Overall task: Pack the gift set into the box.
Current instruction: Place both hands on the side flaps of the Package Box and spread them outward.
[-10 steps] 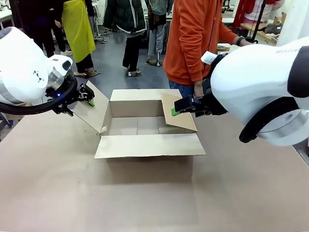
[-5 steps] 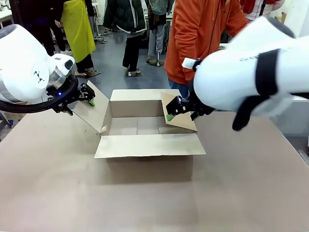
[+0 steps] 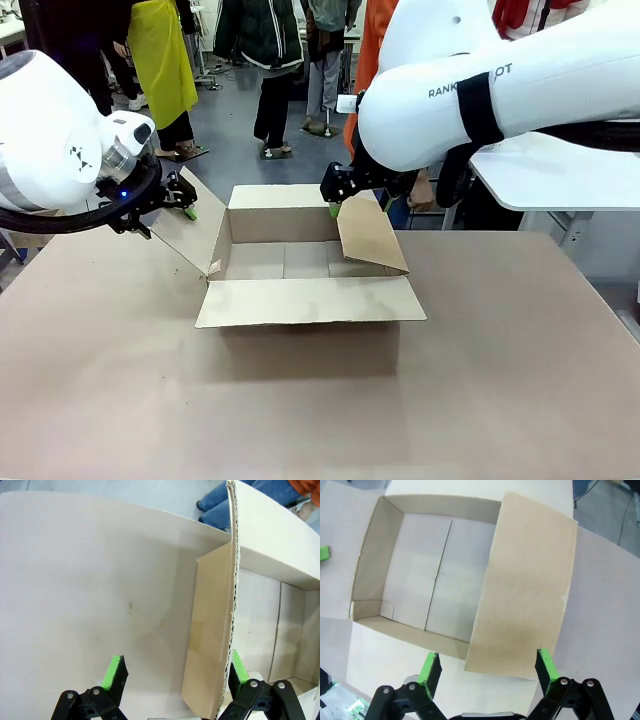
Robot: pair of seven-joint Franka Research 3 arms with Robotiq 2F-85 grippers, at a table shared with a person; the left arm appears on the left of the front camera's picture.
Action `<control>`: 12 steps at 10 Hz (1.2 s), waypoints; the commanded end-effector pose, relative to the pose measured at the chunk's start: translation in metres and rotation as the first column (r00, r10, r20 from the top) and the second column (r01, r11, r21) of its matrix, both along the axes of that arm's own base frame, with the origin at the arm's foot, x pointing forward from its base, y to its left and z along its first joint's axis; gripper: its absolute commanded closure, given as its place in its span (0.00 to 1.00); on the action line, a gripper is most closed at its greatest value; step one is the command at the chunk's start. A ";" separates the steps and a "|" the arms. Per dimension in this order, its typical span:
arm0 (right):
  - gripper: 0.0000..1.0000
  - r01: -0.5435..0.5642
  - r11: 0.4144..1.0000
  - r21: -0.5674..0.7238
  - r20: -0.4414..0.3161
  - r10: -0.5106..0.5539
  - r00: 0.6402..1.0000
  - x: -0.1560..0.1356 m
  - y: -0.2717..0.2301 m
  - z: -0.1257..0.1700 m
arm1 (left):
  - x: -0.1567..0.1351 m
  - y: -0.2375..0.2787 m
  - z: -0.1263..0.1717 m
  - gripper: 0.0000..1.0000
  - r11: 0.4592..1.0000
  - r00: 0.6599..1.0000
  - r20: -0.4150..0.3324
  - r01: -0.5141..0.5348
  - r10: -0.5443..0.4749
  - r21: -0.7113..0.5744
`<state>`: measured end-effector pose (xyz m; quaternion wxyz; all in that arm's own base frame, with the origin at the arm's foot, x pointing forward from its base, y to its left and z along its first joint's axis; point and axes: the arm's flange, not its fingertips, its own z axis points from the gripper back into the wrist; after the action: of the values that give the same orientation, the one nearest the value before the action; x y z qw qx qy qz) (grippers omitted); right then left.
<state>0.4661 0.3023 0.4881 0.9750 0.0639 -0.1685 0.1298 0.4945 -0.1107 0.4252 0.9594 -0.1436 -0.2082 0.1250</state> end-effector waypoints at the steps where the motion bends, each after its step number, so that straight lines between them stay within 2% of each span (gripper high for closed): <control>1: 0.00 -0.013 0.966 -0.257 -0.048 0.001 0.999 0.014 0.026 0.008 | -0.001 -0.002 0.002 0.00 1.000 1.000 -0.014 -0.012 0.013 0.011; 2: 0.00 -0.017 0.942 -0.334 -0.050 0.001 0.999 0.042 0.045 0.008 | -0.001 -0.002 0.002 0.00 1.000 1.000 -0.014 -0.012 0.013 0.011; 3: 0.00 -0.066 0.936 -0.345 -0.094 0.035 0.995 0.072 0.058 0.007 | -0.001 -0.002 0.002 0.00 1.000 1.000 -0.014 -0.012 0.013 0.011; 4: 0.00 -0.039 0.921 -0.387 -0.127 -0.011 0.992 0.096 0.068 -0.002 | -0.001 -0.002 0.002 0.00 1.000 1.000 -0.014 -0.012 0.013 0.011; 5: 0.00 -0.044 0.911 -0.410 -0.146 -0.018 0.989 0.108 0.079 -0.014 | -0.001 -0.002 0.002 0.00 1.000 1.000 -0.014 -0.012 0.013 0.011; 8: 0.00 0.049 0.874 -0.483 -0.100 -0.110 0.989 0.117 0.100 -0.067 | -0.001 -0.002 0.002 0.00 1.000 1.000 -0.014 -0.012 0.013 0.011; 10: 0.00 0.150 0.810 -0.567 -0.030 -0.202 0.979 0.115 0.089 -0.081 | -0.001 -0.002 0.002 0.00 1.000 1.000 -0.014 -0.012 0.013 0.011; 11: 0.00 0.186 0.772 -0.607 0.032 -0.211 0.977 0.114 0.084 -0.084 | -0.001 -0.002 0.002 0.00 1.000 1.000 -0.014 -0.012 0.013 0.011; 12: 0.00 0.170 0.776 -0.607 0.044 -0.181 0.983 0.114 0.079 -0.088 | -0.001 -0.002 0.002 0.00 1.000 1.000 -0.014 -0.012 0.013 0.011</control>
<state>0.5893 0.3840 0.3981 0.9610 -0.2397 -0.0970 0.0977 0.4945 -0.1104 0.4251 0.9597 -0.1434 -0.2067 0.1253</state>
